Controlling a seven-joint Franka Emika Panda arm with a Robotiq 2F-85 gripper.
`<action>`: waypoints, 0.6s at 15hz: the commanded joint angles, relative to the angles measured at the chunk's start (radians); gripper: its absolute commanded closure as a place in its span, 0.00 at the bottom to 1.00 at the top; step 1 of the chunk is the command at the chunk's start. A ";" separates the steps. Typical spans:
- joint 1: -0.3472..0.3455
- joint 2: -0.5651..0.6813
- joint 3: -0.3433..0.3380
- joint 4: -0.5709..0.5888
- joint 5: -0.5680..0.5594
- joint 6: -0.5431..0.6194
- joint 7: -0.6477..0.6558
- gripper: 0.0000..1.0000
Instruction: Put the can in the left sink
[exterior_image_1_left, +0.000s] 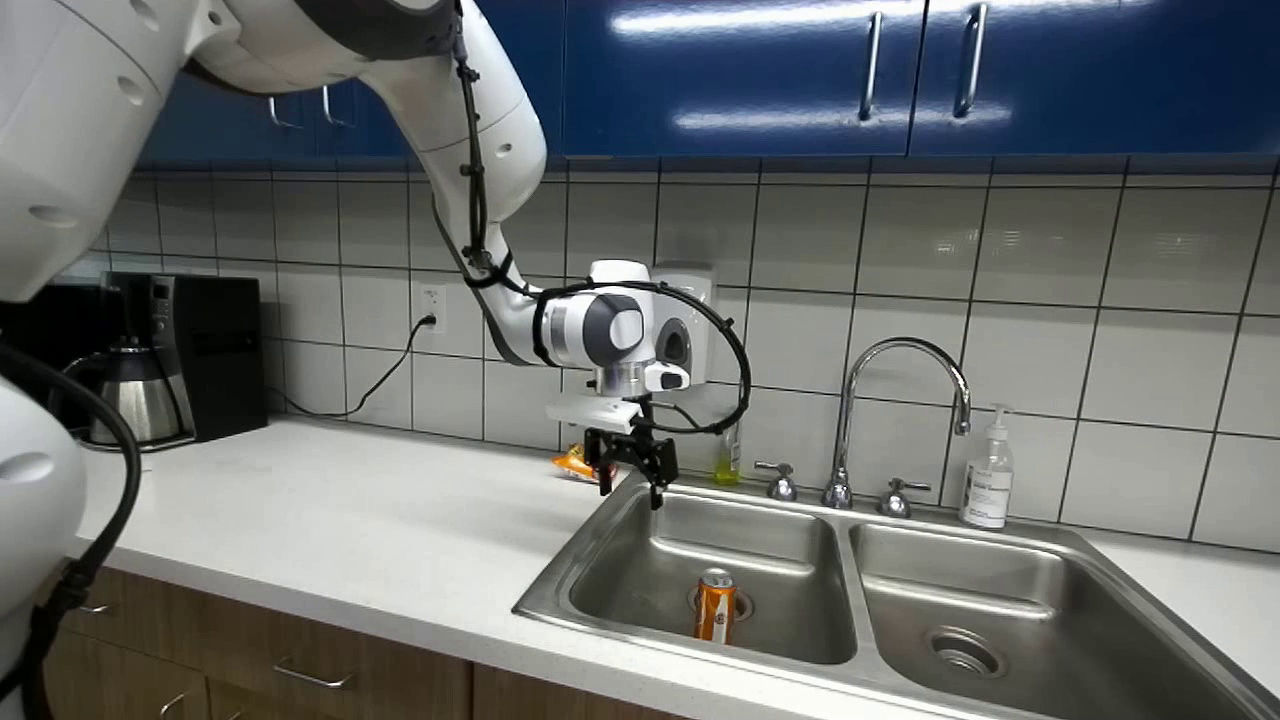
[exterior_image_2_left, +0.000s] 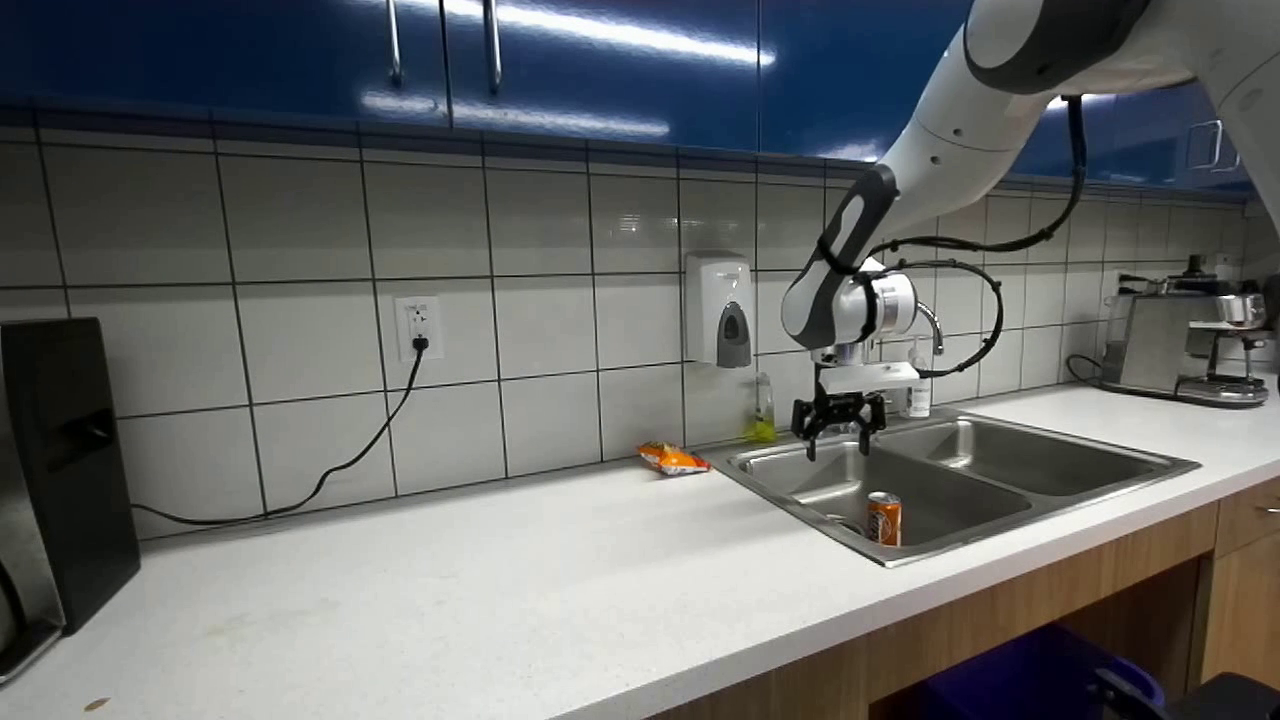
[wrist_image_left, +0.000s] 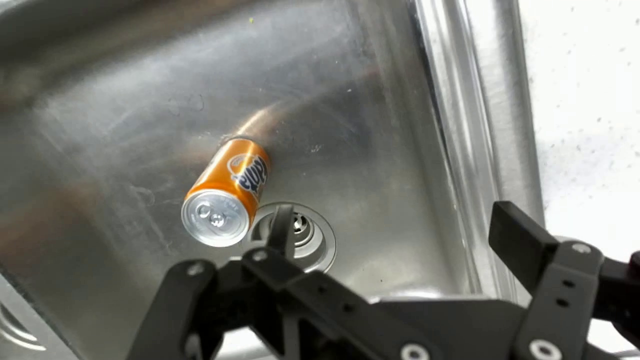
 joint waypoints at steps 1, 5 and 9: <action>-0.004 -0.117 0.027 -0.110 -0.007 -0.046 -0.039 0.00; 0.002 -0.198 0.046 -0.192 -0.004 -0.056 -0.053 0.00; 0.013 -0.282 0.062 -0.273 0.001 -0.076 -0.061 0.00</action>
